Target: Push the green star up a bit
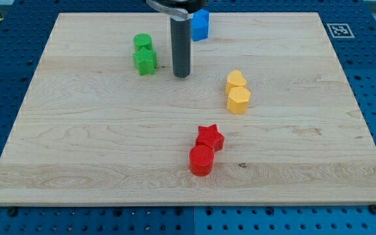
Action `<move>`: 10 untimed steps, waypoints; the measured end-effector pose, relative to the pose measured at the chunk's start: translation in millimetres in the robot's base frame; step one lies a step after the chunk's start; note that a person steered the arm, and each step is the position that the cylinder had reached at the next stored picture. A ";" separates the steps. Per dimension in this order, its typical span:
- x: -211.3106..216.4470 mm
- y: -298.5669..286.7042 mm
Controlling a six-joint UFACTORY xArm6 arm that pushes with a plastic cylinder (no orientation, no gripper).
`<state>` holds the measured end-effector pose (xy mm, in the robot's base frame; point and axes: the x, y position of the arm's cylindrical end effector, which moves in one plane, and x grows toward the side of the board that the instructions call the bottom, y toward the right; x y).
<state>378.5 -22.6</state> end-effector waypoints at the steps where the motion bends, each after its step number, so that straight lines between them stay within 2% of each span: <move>1: 0.0 -10.4; 4: -0.8 -66.1; 10: -17.2 -86.8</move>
<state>361.2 -109.4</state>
